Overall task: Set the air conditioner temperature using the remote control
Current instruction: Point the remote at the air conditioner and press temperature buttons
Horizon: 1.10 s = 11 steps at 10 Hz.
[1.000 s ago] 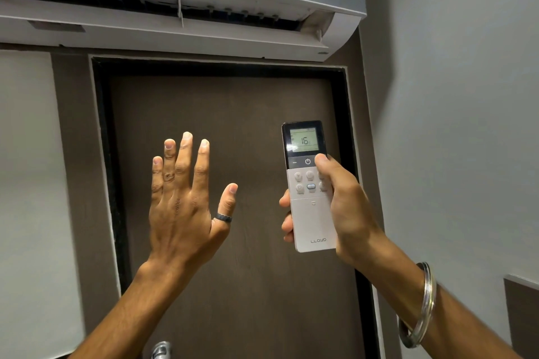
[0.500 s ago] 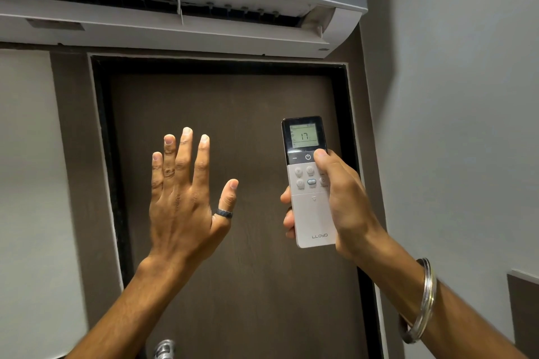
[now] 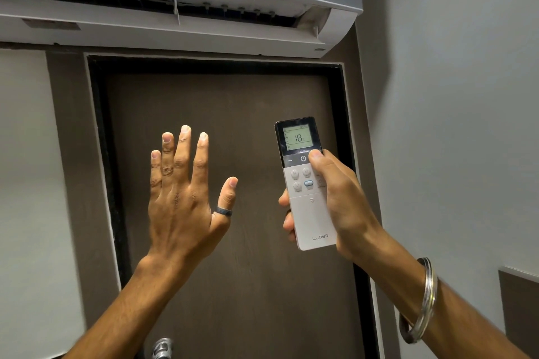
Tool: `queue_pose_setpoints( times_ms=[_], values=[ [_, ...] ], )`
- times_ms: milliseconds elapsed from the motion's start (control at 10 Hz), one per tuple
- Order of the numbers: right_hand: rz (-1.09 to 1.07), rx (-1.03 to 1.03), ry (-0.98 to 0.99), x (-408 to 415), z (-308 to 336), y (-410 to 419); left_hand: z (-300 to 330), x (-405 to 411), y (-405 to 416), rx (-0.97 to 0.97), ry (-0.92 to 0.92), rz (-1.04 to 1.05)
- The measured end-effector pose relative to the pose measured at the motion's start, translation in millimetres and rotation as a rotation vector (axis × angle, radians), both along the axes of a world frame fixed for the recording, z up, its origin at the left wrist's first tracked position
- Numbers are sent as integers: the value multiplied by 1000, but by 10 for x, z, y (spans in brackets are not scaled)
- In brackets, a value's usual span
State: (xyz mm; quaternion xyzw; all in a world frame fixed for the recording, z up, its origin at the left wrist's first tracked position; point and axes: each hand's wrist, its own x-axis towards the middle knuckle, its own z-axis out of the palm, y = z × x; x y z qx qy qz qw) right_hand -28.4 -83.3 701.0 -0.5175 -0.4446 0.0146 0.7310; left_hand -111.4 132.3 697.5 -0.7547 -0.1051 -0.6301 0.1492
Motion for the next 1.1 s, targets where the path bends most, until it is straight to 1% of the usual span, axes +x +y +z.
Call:
queue_pose_setpoints(
  times_ms=[600,900,1100],
  values=[
    [-42,0,-20,-25,24,-109,25,-23,-101,0,-18,-7],
    [-10,30,-7,-73,32,-131,42,-49,-119,14,-29,-3],
    [-28,32,-23,-124,53,-151,73,-101,-138,15,-34,-12]
  ],
)
